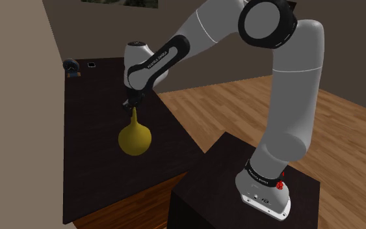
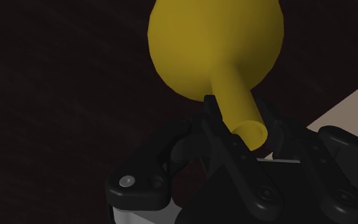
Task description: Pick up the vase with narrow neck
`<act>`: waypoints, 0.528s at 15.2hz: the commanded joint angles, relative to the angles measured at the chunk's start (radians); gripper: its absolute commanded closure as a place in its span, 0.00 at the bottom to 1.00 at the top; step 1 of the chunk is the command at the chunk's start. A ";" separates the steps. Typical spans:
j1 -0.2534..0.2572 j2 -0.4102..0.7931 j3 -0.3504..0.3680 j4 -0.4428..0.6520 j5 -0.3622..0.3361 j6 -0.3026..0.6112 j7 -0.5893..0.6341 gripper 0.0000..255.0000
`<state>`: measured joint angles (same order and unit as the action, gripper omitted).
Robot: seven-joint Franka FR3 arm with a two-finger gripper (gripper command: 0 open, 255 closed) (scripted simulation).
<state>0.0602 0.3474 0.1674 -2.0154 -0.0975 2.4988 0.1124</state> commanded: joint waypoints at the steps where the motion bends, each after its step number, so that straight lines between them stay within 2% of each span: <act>1: -0.001 -0.016 0.003 0.010 0.005 -0.025 -0.003 1.00; 8: -0.006 -0.072 0.011 0.035 0.022 -0.104 -0.015 1.00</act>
<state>0.0569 0.2897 0.1772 -1.9782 -0.0794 2.4046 0.1027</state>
